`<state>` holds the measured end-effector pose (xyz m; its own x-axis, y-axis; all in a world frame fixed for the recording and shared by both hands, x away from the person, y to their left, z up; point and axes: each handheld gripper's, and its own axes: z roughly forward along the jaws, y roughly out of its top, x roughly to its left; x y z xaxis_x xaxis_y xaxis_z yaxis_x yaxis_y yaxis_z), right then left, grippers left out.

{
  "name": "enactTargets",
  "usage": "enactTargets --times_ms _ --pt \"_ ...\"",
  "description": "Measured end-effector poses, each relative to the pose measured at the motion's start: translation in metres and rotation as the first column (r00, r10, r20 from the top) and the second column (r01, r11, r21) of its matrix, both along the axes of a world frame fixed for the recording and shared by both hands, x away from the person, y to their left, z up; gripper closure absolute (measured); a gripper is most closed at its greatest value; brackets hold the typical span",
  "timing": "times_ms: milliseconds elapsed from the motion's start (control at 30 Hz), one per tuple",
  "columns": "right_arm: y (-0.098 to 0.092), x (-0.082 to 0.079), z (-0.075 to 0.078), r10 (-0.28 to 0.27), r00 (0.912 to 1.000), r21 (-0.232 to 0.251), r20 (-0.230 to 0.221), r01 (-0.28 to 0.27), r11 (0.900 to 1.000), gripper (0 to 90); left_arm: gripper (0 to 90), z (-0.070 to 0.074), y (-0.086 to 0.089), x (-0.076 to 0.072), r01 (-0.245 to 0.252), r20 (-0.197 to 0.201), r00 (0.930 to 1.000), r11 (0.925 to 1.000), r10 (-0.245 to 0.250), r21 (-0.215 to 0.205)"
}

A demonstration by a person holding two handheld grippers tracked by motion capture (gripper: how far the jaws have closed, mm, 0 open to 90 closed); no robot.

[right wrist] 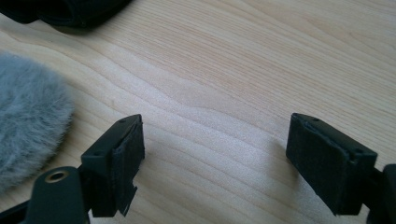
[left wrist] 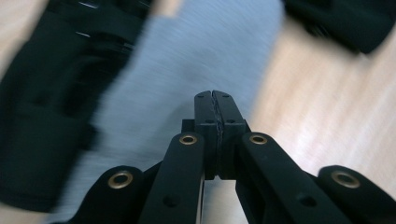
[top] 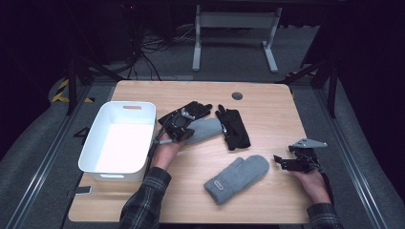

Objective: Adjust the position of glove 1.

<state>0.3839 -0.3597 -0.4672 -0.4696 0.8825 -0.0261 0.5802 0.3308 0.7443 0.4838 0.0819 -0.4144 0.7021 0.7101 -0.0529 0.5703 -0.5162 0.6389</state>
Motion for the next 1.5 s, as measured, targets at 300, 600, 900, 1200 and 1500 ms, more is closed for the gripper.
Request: enactTargets --times_ms 300,600,900,1200,1500 --pt "0.0 0.0 0.0 0.0 1.0 0.0 0.0 0.0 1.0 20.2 90.0 -0.009 -0.005 0.022 -0.072 -0.04 0.9963 0.9933 0.076 0.091" --pt "0.0 0.0 0.0 0.0 1.0 0.0 0.0 0.0 1.0 20.2 90.0 -0.019 -0.013 0.01 -0.043 -0.108 0.9929 0.9969 0.05 0.066" --pt "0.0 0.0 0.0 0.0 1.0 0.0 0.0 0.0 1.0 20.2 90.0 -0.017 -0.03 -0.018 0.03 -0.121 0.9923 0.9987 -0.025 0.041" --pt "0.0 0.0 0.0 0.001 1.0 0.0 0.0 -0.001 1.0 20.2 71.9 -0.004 -0.034 -0.028 0.059 -0.069 0.9956 0.9965 -0.063 -0.059" --pt "0.0 0.0 0.0 0.0 1.0 0.0 0.0 0.0 1.0 20.2 20.8 -0.022 -0.051 -0.022 0.063 -0.05 0.9966 0.9972 -0.065 -0.039"
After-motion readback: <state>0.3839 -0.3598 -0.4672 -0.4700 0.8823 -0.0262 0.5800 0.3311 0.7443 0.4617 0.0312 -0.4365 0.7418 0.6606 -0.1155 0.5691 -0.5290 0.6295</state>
